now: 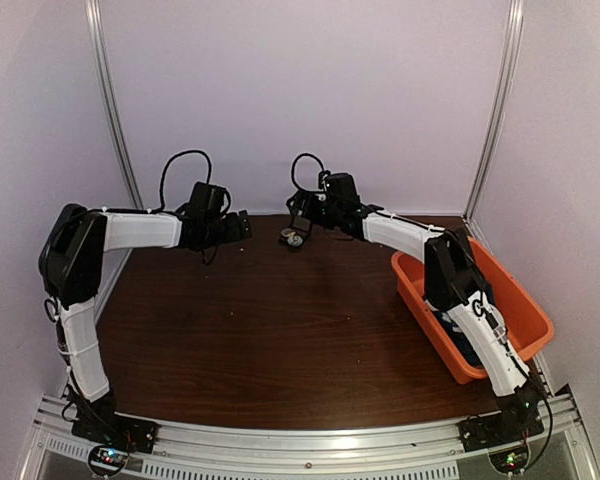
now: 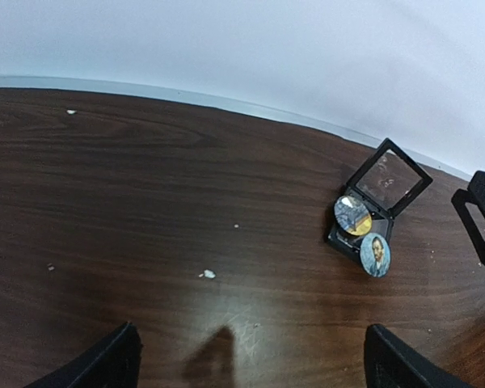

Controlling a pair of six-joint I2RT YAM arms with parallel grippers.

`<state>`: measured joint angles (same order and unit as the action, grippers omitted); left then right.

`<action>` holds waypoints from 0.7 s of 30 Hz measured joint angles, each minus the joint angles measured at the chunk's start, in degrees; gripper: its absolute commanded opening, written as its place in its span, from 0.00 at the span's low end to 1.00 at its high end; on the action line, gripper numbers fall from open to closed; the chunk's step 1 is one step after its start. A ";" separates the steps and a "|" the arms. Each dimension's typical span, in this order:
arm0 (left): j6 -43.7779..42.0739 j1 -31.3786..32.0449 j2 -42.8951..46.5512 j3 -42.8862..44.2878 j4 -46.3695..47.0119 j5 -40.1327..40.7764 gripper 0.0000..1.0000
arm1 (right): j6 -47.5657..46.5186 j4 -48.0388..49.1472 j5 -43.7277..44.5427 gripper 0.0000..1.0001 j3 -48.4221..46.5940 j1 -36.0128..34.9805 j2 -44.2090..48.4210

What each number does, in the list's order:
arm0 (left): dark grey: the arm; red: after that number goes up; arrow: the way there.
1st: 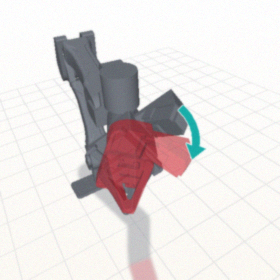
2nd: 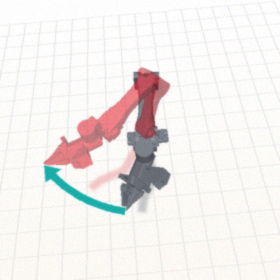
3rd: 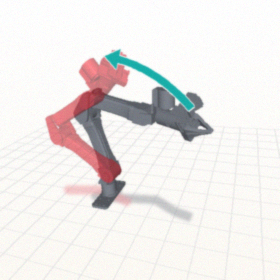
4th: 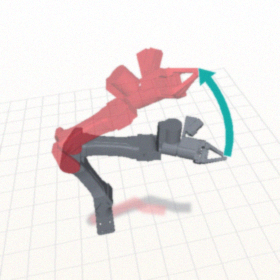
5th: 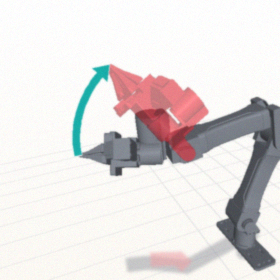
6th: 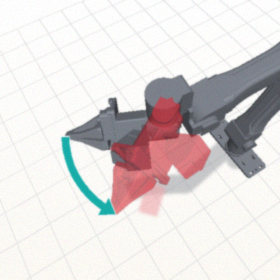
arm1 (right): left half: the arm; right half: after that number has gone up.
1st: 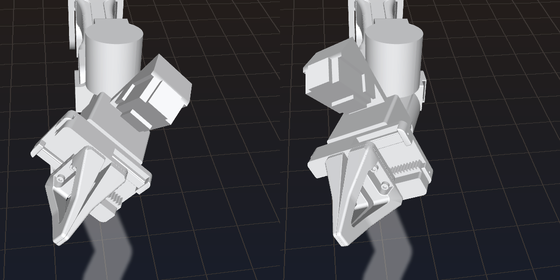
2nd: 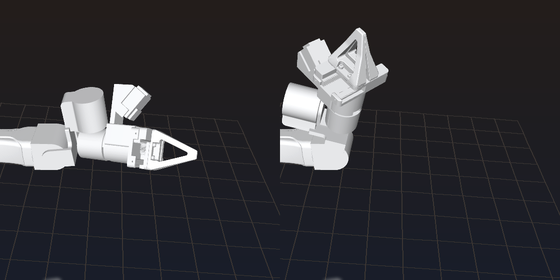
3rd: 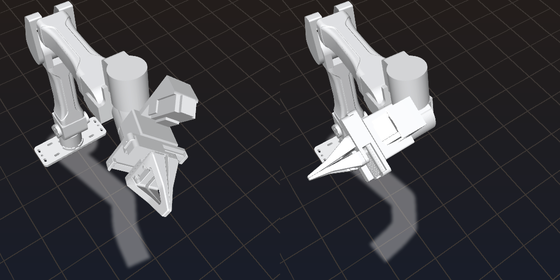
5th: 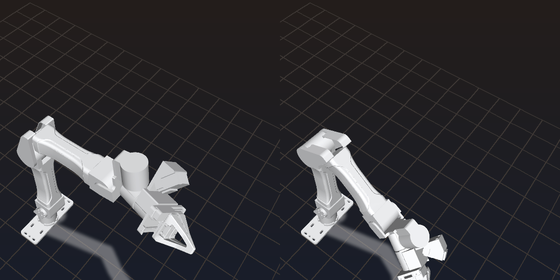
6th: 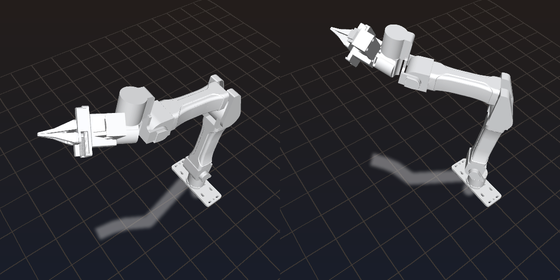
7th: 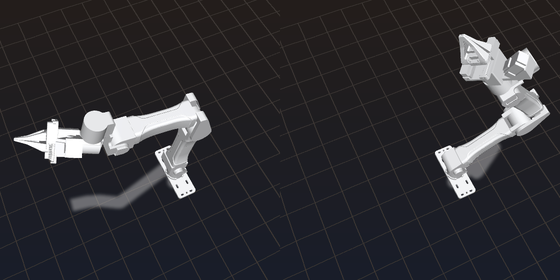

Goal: Pin the brooch onto the clothing
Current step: Move the brooch box to the center of the board.

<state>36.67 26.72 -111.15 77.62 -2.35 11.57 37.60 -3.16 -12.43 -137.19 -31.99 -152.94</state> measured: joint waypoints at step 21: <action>11.39 -2.32 -33.20 34.27 -0.31 -21.92 0.84 | 1.49 2.91 3.10 1.00 -4.37 3.63 -6.82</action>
<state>48.05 24.40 -144.35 111.90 -2.66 -10.35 39.09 -0.25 -9.32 -141.56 -28.36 -159.76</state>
